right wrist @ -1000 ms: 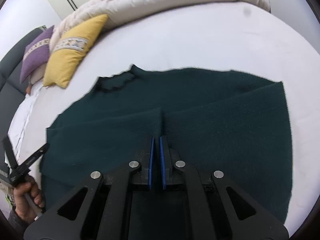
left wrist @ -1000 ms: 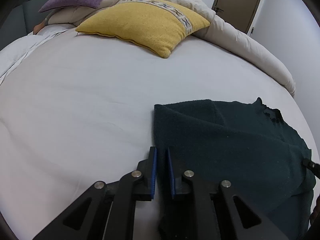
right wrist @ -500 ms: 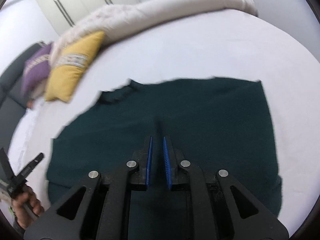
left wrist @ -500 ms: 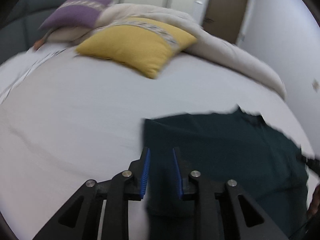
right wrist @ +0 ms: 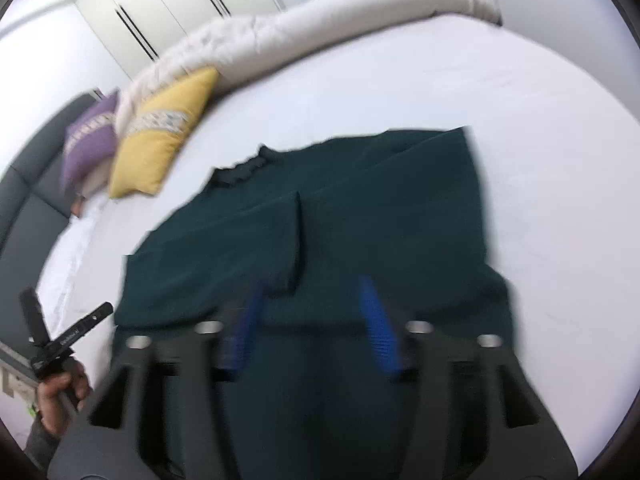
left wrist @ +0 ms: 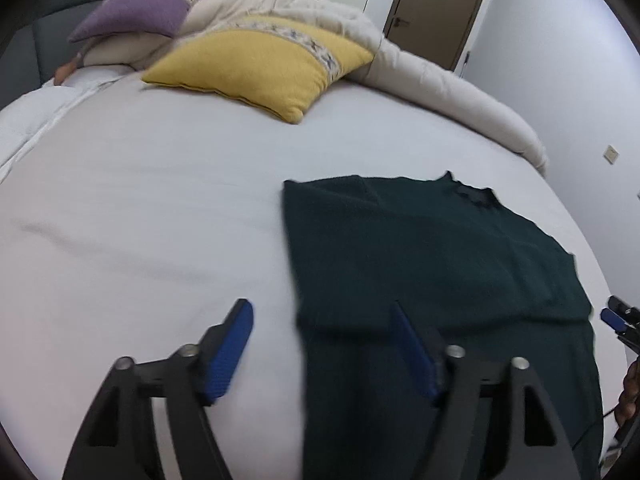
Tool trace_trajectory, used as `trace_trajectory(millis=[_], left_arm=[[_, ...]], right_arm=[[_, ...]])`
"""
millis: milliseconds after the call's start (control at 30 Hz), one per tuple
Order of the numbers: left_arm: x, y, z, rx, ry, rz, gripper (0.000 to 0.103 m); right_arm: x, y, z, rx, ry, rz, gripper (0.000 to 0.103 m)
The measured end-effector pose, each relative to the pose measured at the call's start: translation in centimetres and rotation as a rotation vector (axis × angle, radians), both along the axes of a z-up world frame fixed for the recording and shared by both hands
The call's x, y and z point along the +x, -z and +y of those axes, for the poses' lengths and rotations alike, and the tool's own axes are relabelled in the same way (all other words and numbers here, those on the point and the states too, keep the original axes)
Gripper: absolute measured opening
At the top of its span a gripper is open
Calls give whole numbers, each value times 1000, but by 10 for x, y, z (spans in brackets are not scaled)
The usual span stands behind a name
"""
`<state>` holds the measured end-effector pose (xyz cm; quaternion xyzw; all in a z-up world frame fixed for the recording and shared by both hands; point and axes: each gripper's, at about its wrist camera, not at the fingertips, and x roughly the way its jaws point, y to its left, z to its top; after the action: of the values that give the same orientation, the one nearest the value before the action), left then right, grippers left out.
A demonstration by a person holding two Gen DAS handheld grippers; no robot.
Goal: Fold small clothes
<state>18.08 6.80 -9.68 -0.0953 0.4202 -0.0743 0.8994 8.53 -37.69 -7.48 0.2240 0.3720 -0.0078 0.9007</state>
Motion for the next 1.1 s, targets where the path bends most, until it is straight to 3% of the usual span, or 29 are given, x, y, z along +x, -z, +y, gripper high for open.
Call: trace_trajectory(millis=[200,467,800,1100], left_arm=[[-97,-3,28,-122,36,62,75],[-193,19,41,-229,52,189,76],[-223,42,41,-312,79,262,74],[-226,47,38,-333,98,295,40]], right_arm=[[-122,-7,-22,65,0,15,68],[-243,44,-41,155,71,116,68],[-290,76,-61,261,90,141,68],[-297,83,-70,297,61,205,68]])
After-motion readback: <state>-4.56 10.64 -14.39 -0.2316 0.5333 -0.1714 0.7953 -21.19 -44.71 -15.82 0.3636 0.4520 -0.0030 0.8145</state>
